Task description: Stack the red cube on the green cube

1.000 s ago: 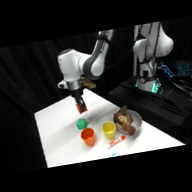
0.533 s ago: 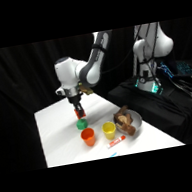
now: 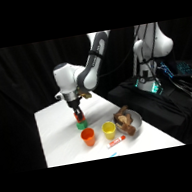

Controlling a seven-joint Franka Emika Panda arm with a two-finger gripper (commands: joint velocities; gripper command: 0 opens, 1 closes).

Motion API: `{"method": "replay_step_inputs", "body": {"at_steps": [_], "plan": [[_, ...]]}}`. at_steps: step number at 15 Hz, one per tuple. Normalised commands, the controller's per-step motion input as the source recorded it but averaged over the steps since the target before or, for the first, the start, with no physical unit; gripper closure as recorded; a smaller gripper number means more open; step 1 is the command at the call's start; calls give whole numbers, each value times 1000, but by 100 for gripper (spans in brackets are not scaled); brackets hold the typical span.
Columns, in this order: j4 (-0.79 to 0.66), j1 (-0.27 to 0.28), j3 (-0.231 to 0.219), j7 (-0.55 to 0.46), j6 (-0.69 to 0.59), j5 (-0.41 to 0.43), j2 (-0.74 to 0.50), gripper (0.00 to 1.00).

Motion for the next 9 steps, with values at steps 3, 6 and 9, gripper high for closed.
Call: {"method": "replay_step_inputs", "body": {"at_steps": [3, 6, 9], "plan": [[152, -89, 98, -189, 34, 146, 107, 74], [145, -87, 84, -186, 43, 136, 107, 74], [130, -90, 78, -184, 37, 127, 79, 24]]}}
